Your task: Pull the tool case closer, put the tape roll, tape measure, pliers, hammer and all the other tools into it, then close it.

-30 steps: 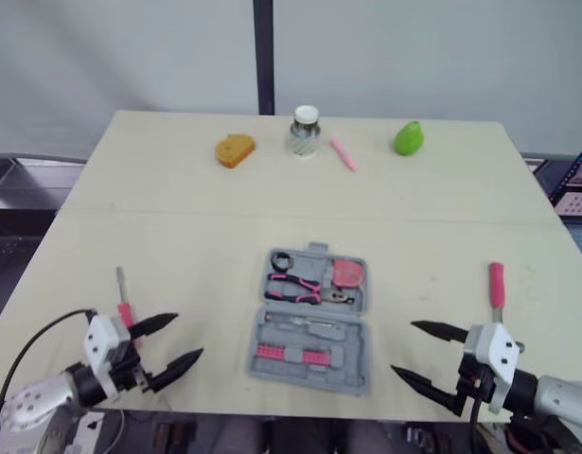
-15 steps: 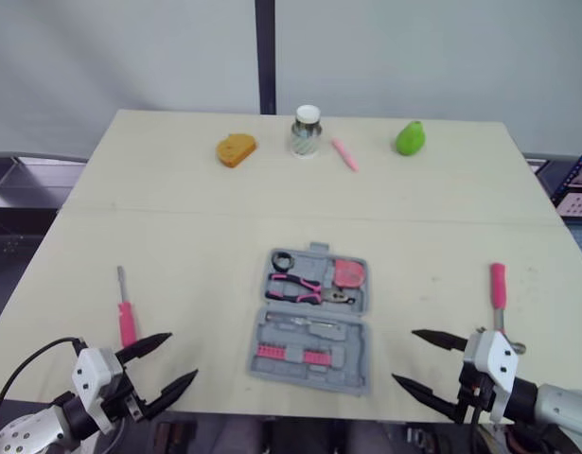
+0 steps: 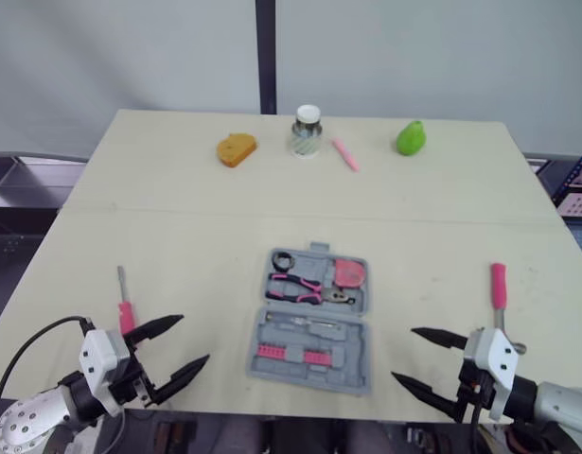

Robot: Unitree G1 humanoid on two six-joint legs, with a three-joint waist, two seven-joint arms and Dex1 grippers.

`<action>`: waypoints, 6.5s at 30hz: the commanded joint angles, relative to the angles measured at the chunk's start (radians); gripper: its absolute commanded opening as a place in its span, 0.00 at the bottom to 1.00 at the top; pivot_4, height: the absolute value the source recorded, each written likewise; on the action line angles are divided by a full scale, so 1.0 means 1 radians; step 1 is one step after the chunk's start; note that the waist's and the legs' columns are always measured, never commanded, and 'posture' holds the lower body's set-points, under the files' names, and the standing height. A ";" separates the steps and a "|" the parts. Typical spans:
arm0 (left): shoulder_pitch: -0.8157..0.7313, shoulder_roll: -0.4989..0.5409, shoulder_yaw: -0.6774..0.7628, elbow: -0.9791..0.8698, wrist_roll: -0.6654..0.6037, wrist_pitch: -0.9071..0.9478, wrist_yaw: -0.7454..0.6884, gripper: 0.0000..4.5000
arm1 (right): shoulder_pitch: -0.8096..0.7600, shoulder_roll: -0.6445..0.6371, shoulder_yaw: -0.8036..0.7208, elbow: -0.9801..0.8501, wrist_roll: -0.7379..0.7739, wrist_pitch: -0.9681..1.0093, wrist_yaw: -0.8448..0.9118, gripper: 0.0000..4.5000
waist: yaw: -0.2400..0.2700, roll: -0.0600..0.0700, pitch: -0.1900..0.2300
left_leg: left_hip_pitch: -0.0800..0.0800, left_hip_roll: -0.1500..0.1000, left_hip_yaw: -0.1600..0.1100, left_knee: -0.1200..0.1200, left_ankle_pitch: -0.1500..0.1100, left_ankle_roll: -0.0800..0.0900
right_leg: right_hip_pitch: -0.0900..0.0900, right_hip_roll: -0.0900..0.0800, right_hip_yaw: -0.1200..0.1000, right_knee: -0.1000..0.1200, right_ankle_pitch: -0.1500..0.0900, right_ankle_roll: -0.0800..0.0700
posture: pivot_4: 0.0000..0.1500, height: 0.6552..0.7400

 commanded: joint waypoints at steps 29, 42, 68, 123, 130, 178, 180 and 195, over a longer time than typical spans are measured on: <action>-0.316 0.147 -0.198 0.036 -0.066 0.016 -0.251 0.99 | -0.217 0.016 -0.434 -0.122 0.259 0.723 -0.574 1.00 | 0.002 0.010 0.006 | -0.001 0.001 0.001 -0.001 0.003 0.003 | -0.002 0.002 0.000 0.001 0.000 0.000 | 1.00 0.47; -0.366 0.126 -0.253 0.072 -0.032 -0.011 -0.244 0.99 | -0.506 -0.042 -0.354 0.191 0.149 1.056 -0.741 1.00 | -0.015 0.016 0.009 | -0.002 0.001 0.003 -0.001 0.005 0.004 | -0.004 0.002 0.000 0.005 0.000 0.000 | 1.00 0.47; -0.310 0.126 -0.255 0.035 -0.030 -0.025 -0.201 1.00 | -0.698 -0.030 -0.247 0.425 -0.024 1.122 -0.739 0.30 | -0.026 0.016 0.010 | -0.007 0.000 0.003 -0.001 0.007 0.004 | -0.008 0.001 0.000 0.006 0.000 0.000 | 1.00 0.47; -0.287 0.123 -0.273 0.021 -0.017 -0.034 -0.163 1.00 | -0.664 0.051 -0.267 0.409 -0.069 1.180 -0.730 0.99 | -0.025 0.016 0.010 | -0.015 -0.001 0.002 -0.001 0.013 0.003 | -0.017 0.001 0.000 0.012 0.001 0.001 | 1.00 0.47; -0.289 0.120 -0.273 0.026 -0.016 -0.037 -0.166 1.00 | -0.662 0.060 -0.286 0.412 -0.074 1.183 -0.734 0.94 | -0.025 0.016 0.010 | -0.015 -0.001 0.002 -0.001 0.013 0.003 | -0.017 0.001 0.000 0.012 0.001 0.001 | 1.00 0.47; -0.288 0.244 -0.063 0.137 -0.172 0.012 -0.391 1.00 | -0.921 -0.502 0.322 -0.066 0.209 1.258 -0.244 0.01 | -0.029 0.016 0.013 | -0.015 -0.002 0.001 -0.001 0.013 0.003 | -0.019 0.000 0.000 0.012 0.001 0.001 | 1.00 0.47; -0.293 0.250 -0.049 0.160 -0.162 0.005 -0.395 1.00 | -0.981 -0.529 0.382 -0.092 0.224 1.256 -0.204 0.01 | -0.028 0.015 0.014 | -0.015 -0.002 0.001 -0.001 0.013 0.003 | -0.019 0.000 0.000 0.011 0.001 0.001 | 1.00 0.47; -0.217 0.239 -0.028 0.158 -0.116 -0.064 -0.392 1.00 | -1.479 -0.419 0.770 -0.200 0.340 1.416 -0.158 0.01 | -0.052 0.012 0.016 | -0.016 -0.002 0.001 -0.001 0.012 0.002 | -0.020 -0.001 0.000 0.013 0.001 0.001 | 1.00 0.47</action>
